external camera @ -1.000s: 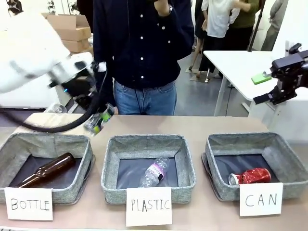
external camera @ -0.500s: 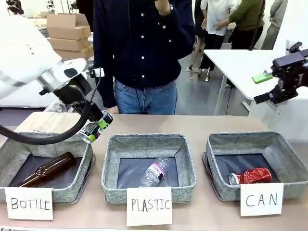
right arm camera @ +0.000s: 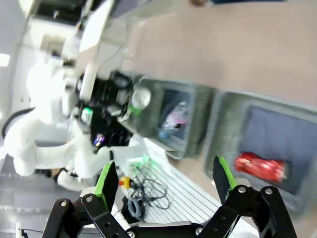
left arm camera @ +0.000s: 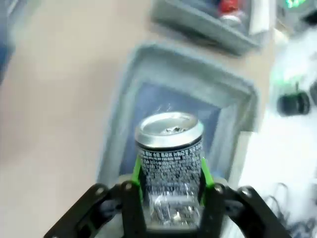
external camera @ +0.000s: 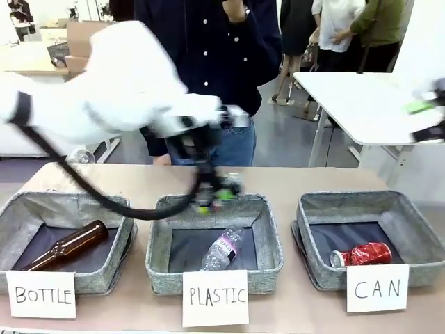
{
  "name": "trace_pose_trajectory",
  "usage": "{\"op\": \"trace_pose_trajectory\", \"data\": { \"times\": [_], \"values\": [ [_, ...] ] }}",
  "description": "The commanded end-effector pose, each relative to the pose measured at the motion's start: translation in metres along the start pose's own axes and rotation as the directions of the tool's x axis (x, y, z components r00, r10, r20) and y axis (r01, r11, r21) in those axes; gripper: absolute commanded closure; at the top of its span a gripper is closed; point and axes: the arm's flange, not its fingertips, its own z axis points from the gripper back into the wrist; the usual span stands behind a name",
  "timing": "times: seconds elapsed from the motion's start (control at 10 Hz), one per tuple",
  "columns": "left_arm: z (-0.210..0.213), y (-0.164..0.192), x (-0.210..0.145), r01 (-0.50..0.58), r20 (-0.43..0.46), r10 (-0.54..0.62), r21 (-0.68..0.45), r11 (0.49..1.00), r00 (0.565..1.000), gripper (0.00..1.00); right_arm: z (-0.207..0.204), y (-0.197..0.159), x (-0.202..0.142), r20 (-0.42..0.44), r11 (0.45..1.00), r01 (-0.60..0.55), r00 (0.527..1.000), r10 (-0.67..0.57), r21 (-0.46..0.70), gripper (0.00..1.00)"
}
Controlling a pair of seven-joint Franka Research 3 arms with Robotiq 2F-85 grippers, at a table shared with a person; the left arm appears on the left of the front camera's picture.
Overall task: Sort the can waste into the basket.
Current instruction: Pick up the can waste from the table and place it in the right Fabric basket.
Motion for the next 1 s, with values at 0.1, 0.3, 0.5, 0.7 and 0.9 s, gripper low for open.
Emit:
{"op": "trace_pose_trajectory", "data": {
  "times": [0.1, 0.3, 0.5, 0.7, 0.9],
  "values": [
    [-0.059, 0.002, 0.100, 0.549, 0.095, -0.545, -0.020, 0.835, 0.833, 0.54, 0.094, -0.069, -0.046, 0.097, 0.966, 0.236, 0.969, -0.227, -0.104, 0.00],
    [-0.096, 0.005, 0.146, 0.597, 0.174, -0.591, 0.019, 0.802, 0.788, 0.54, 0.111, -0.101, -0.084, 0.109, 0.948, 0.306, 0.949, -0.297, -0.085, 0.00],
    [-0.117, -0.001, 0.183, 0.625, 0.320, -0.611, 0.070, 0.777, 0.724, 0.54, 0.120, -0.102, -0.085, 0.133, 0.950, 0.283, 0.955, -0.265, -0.135, 0.00],
    [-0.130, -0.002, 0.195, 0.641, 0.331, -0.604, -0.001, 0.768, 0.725, 0.54, 0.120, -0.102, -0.085, 0.133, 0.950, 0.283, 0.955, -0.265, -0.135, 0.00],
    [-0.139, 0.007, 0.199, 0.614, 0.323, -0.572, -0.038, 0.789, 0.754, 0.54, 0.120, -0.102, -0.085, 0.133, 0.950, 0.283, 0.955, -0.265, -0.135, 0.00]
  ]
}}
